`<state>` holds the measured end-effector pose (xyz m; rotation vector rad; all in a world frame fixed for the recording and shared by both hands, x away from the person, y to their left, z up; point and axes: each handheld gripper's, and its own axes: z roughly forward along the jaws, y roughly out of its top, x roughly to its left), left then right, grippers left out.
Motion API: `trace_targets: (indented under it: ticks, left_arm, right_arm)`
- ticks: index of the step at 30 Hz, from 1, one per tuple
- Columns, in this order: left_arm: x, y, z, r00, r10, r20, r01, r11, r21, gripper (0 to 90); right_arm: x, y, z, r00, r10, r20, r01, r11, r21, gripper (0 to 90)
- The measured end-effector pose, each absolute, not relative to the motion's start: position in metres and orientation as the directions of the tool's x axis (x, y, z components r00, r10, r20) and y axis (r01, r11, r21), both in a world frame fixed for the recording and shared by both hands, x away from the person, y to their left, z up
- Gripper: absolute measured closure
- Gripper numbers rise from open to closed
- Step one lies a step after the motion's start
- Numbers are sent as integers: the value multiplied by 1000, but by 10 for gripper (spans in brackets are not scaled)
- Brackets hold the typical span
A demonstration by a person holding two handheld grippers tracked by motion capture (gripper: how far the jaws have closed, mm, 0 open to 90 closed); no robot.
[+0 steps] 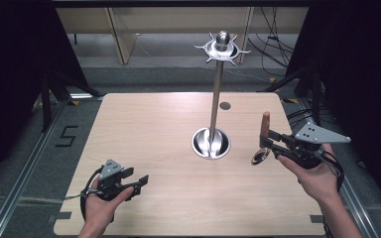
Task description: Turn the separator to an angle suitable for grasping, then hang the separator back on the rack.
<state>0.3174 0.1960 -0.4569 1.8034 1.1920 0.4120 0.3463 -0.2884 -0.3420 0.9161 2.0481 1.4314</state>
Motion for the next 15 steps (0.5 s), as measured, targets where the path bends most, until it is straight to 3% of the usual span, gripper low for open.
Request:
trace_targets:
  ticks: [15]
  left_arm:
    - [315, 198, -456, 480, 860, -172, 550, -142, 823, 347]
  right_arm:
    - [349, -290, -332, -680, 732, -46, 199, 244, 949, 689]
